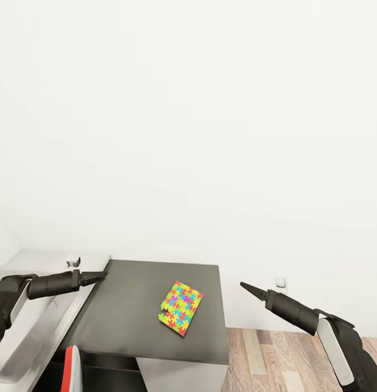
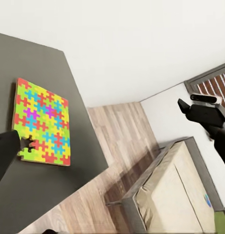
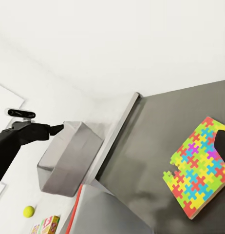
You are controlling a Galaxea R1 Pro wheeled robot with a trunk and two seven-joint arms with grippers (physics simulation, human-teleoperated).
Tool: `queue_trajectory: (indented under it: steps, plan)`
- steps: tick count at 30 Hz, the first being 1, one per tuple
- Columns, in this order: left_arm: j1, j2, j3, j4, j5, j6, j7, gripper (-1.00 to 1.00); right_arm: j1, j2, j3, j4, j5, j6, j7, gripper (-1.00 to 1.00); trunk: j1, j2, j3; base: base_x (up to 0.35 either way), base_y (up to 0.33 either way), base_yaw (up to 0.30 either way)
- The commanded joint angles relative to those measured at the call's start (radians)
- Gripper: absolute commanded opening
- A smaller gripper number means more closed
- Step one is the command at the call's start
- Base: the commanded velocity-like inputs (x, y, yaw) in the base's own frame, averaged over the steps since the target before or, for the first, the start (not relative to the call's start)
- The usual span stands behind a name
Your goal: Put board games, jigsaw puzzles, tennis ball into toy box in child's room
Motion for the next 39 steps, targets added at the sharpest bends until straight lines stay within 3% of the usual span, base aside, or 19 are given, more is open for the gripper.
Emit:
queue_trajectory:
  steps: [1, 21, 29, 39]
  plan:
    - [0.001, 0.001, 0.0, -0.001, 0.001, 0.01, -0.003, 1.0, -0.001, 0.0, 0.0, 0.0, -0.004, 0.006, 0.001, 1.0, 0.001, -0.002, -0.001, 0.0, 0.0, -0.188]
    - [0.009, 0.005, 0.001, -0.001, 0.005, 0.008, -0.003, 1.0, -0.001, 0.002, 0.0, 0.0, -0.004, 0.006, 0.0, 1.0, 0.001, -0.002, 0.023, -0.019, -0.082, -0.207]
    - [0.009, 0.005, 0.001, -0.001, 0.005, 0.007, -0.003, 1.0, -0.001, 0.004, 0.001, 0.001, -0.004, 0.006, -0.001, 1.0, 0.001, -0.002, 0.033, -0.009, -0.245, -0.211]
    - [0.009, 0.006, 0.001, -0.001, 0.005, 0.007, -0.003, 1.0, -0.001, 0.004, 0.001, 0.002, -0.004, 0.006, -0.002, 1.0, 0.001, -0.002, 0.045, -0.189, -0.172, -0.215]
